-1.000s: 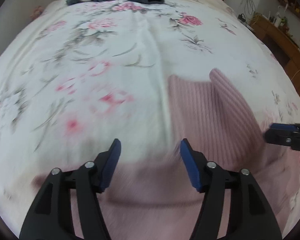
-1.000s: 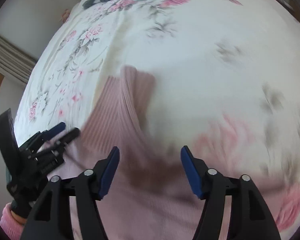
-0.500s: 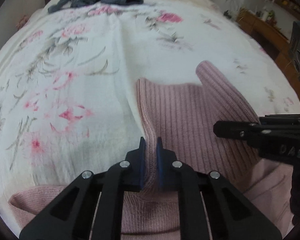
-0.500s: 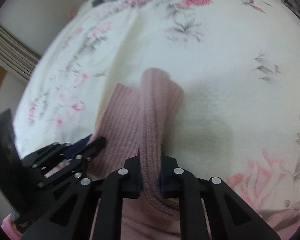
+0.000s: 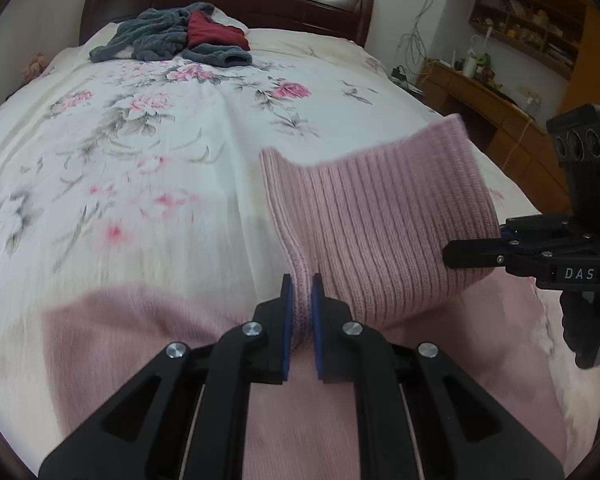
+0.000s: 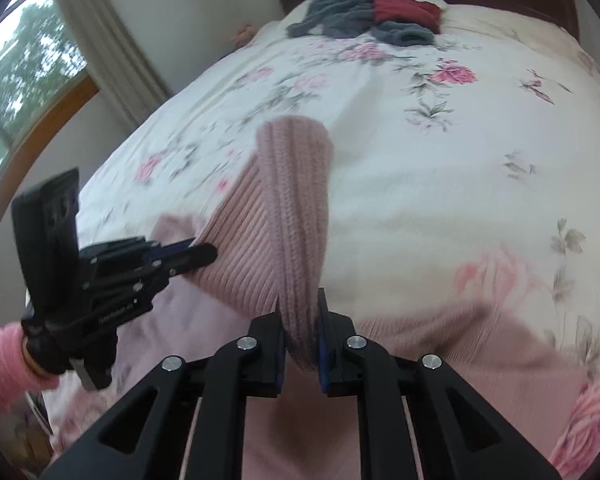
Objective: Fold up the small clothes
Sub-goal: 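Lift the collar with both grippers and fold it toward the hem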
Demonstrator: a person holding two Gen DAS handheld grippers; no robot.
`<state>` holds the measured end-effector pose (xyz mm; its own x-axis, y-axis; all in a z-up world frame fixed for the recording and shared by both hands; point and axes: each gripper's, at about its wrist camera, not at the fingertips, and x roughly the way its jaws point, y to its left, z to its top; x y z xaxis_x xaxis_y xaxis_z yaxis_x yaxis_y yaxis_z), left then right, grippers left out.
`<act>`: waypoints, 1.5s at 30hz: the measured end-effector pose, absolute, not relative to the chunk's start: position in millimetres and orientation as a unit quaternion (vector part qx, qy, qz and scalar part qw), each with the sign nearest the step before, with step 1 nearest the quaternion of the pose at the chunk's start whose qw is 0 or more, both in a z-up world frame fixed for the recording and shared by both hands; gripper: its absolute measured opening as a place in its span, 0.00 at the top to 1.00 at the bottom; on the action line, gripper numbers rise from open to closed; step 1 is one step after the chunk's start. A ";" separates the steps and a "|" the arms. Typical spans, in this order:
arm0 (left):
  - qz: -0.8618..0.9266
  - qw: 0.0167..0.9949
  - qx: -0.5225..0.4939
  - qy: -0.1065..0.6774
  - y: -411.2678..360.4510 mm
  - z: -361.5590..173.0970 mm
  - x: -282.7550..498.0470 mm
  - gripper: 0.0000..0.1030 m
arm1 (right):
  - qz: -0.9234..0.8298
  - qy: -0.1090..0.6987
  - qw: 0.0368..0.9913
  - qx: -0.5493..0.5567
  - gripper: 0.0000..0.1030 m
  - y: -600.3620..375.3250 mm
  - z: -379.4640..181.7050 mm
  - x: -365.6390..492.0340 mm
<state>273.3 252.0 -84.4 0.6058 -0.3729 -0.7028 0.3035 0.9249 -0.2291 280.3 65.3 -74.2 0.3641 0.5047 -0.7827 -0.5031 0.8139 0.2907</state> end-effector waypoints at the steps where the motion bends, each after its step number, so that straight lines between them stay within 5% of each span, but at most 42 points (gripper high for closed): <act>1: -0.192 0.893 -0.041 0.404 253.1 -86.5 267.7 0.93 | 0.307 0.476 0.825 -0.011 0.87 66.8 -76.2 271.3; 7: -0.220 0.870 -0.023 0.441 266.7 -108.2 228.3 0.92 | 0.313 0.501 0.806 -0.045 0.71 54.8 -92.9 227.6; 11: -0.224 0.862 -0.033 0.454 288.7 -110.9 204.8 0.92 | 0.314 0.529 0.787 -0.046 0.69 38.7 -101.2 208.4; 18: -0.200 0.852 -0.100 0.473 313.6 -107.7 223.1 0.93 | 0.293 0.537 0.788 0.079 0.45 6.9 -90.6 231.3; 25: -0.217 0.814 -0.172 0.511 281.0 -128.5 274.0 0.94 | 0.239 0.601 0.747 0.151 0.48 22.4 -130.0 288.2; 27: -0.215 0.810 -0.173 0.517 273.0 -133.6 283.1 0.98 | 0.236 0.609 0.741 0.161 0.72 25.7 -139.6 295.2; 32: -0.202 0.832 -0.171 0.489 267.4 -124.3 305.1 1.00 | 0.231 0.586 0.758 0.167 0.86 26.3 -135.7 312.6; 45: -0.161 0.817 -0.178 0.524 291.5 -122.2 282.2 0.99 | 0.250 0.575 0.759 0.174 0.76 17.7 -130.7 308.4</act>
